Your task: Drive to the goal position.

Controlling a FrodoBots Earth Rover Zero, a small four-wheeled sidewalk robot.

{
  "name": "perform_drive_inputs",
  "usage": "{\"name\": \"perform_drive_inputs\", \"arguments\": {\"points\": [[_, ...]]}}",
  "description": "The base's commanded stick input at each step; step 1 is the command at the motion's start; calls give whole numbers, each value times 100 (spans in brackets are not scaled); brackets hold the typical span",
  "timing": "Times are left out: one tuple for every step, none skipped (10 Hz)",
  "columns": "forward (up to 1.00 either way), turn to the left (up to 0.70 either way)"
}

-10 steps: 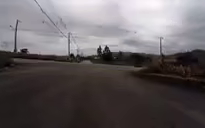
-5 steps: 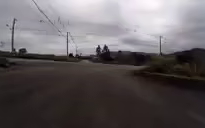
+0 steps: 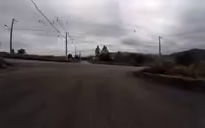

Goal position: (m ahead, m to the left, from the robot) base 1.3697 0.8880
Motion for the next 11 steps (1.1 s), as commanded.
{"name": "perform_drive_inputs", "arguments": {"points": [[45,0],[45,0],[45,0],[45,0],[45,0],[45,0],[45,0],[45,0],[45,0],[45,0],[45,0]]}}
